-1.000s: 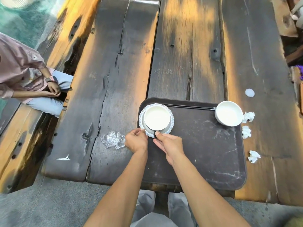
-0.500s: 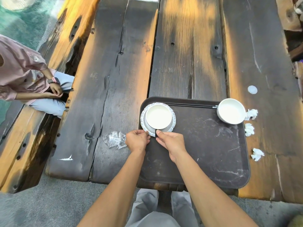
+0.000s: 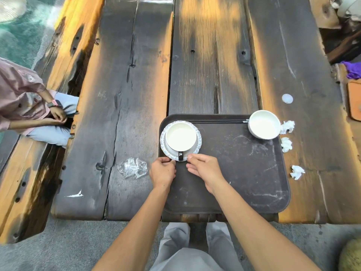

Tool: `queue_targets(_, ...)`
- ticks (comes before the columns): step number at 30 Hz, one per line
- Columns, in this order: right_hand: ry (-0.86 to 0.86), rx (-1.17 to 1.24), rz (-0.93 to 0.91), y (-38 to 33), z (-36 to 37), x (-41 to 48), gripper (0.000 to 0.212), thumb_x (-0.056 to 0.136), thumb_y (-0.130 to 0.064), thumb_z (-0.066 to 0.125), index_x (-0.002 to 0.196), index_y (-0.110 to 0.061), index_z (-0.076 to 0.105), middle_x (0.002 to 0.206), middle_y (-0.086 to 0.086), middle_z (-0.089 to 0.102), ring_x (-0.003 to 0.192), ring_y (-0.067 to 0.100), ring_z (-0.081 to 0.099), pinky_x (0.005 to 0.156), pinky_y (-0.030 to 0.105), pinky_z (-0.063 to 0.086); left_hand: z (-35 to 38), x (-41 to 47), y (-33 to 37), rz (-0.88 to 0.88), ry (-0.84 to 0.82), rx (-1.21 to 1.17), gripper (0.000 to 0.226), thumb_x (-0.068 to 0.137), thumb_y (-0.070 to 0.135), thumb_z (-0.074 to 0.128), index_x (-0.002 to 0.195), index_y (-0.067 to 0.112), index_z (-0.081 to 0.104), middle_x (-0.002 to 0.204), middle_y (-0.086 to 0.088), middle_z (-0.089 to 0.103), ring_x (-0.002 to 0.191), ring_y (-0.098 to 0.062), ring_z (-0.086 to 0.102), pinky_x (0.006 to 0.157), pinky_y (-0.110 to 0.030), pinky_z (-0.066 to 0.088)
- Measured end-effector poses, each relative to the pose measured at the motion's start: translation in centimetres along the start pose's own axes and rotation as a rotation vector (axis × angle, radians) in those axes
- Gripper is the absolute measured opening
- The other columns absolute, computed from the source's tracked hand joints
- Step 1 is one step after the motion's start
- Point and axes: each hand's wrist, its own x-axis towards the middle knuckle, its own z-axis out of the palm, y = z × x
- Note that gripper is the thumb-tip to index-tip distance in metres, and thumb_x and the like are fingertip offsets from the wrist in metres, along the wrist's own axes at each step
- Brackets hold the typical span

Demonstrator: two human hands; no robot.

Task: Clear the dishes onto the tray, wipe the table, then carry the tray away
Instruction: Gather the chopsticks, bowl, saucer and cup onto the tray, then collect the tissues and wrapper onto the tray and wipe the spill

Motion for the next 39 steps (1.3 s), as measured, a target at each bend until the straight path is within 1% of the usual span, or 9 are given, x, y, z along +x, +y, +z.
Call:
queue_targets(6,0.199,-0.266,-0.171,-1.2,-9.3,-0.7,0.009,0.088,-0.026,0.069,0.091,-0.025,0.078,0.081,-0.006,0.077,0.081,0.011,0.073,0.083,0.032,0.059,1.7,-3.6,-1.5,0.186,-0.223,0.304,0.013,0.088,0.017,0.060,0.080,0.020,0.070,0.063,0.003,0.073,0.062,-0.019,0.069,0.076,-0.044,0.062)
queue_targets(9,0.400,-0.638,-0.298,-2.0,-16.0,-0.7,0.017,0.092,-0.024,0.064,0.106,-0.022,0.075,0.095,-0.005,0.076,0.089,0.010,0.069,0.089,0.030,0.054,4.8,-5.5,-1.3,0.358,-0.268,0.506,0.013,0.091,0.020,0.061,0.083,0.023,0.071,0.062,0.008,0.067,0.075,-0.020,0.067,0.081,-0.036,0.055)
queue_targets(12,0.562,-0.901,-0.323,-2.1,-22.9,-0.3,0.032,0.093,-0.015,0.060,0.125,-0.013,0.065,0.124,0.010,0.065,0.113,0.027,0.059,0.099,0.035,0.043,9.3,-7.0,-0.4,0.562,-0.282,0.618,0.015,0.095,0.020,0.063,0.105,0.018,0.074,0.091,0.001,0.073,0.089,-0.022,0.067,0.089,-0.038,0.053)
queue_targets(15,0.620,-1.072,-0.178,-1.3,-27.7,0.0,0.042,0.093,-0.018,0.059,0.135,-0.019,0.054,0.144,0.018,0.040,0.128,0.038,0.036,0.105,0.043,0.034,13.6,-7.3,0.2,0.758,-0.258,0.822,0.043,0.095,0.027,0.066,0.136,0.016,0.064,0.139,-0.009,0.061,0.128,-0.030,0.053,0.107,-0.042,0.041)
queue_targets(18,0.539,-1.090,-0.162,-0.3,-31.1,0.5,0.042,0.096,-0.020,0.057,0.138,-0.023,0.053,0.145,0.018,0.036,0.130,0.039,0.036,0.107,0.042,0.033,17.0,-6.6,0.1,0.735,-0.265,1.084,0.076,0.096,0.055,0.057,0.162,0.038,0.024,0.171,-0.009,0.010,0.157,-0.034,0.007,0.123,-0.055,0.010)
queue_targets(20,0.439,-1.065,-0.246,-0.4,-32.5,1.0,0.036,0.095,-0.017,0.060,0.131,-0.015,0.062,0.135,0.016,0.049,0.122,0.035,0.049,0.105,0.037,0.037,18.6,-5.7,-0.3,0.671,-0.303,1.205,0.089,0.091,0.075,0.046,0.157,0.053,-0.010,0.169,-0.003,-0.024,0.155,-0.036,-0.019,0.119,-0.064,-0.005)
queue_targets(23,0.414,-1.025,-0.349,-1.4,-33.5,1.8,0.027,0.092,-0.016,0.066,0.118,-0.012,0.070,0.118,0.011,0.063,0.108,0.028,0.060,0.095,0.030,0.041,19.4,-4.9,-0.8,0.601,-0.338,1.255,0.091,0.080,0.092,0.029,0.141,0.064,-0.032,0.155,0.003,-0.051,0.150,-0.035,-0.035,0.115,-0.068,-0.016)
queue_targets(29,0.409,-0.908,-0.649,-6.3,-32.1,5.4,0.030,0.094,-0.009,0.061,0.123,-0.007,0.068,0.126,0.010,0.063,0.112,0.027,0.059,0.100,0.032,0.044,19.4,-4.5,-1.6,0.591,-0.337,1.249,0.094,0.066,0.103,0.008,0.142,0.067,-0.032,0.149,0.011,-0.057,0.130,-0.023,-0.059,0.113,-0.066,-0.023)
queue_targets(39,0.179,-1.228,-0.588,-4.6,-33.6,6.7,0.027,0.090,-0.004,0.055,0.112,-0.010,0.071,0.127,0.008,0.059,0.114,0.034,0.051,0.091,0.031,0.039,19.6,-5.2,-1.4,0.568,-0.296,1.269,0.093,0.067,0.103,0.008,0.143,0.066,-0.031,0.151,0.010,-0.055,0.132,-0.022,-0.058,0.114,-0.064,-0.021)
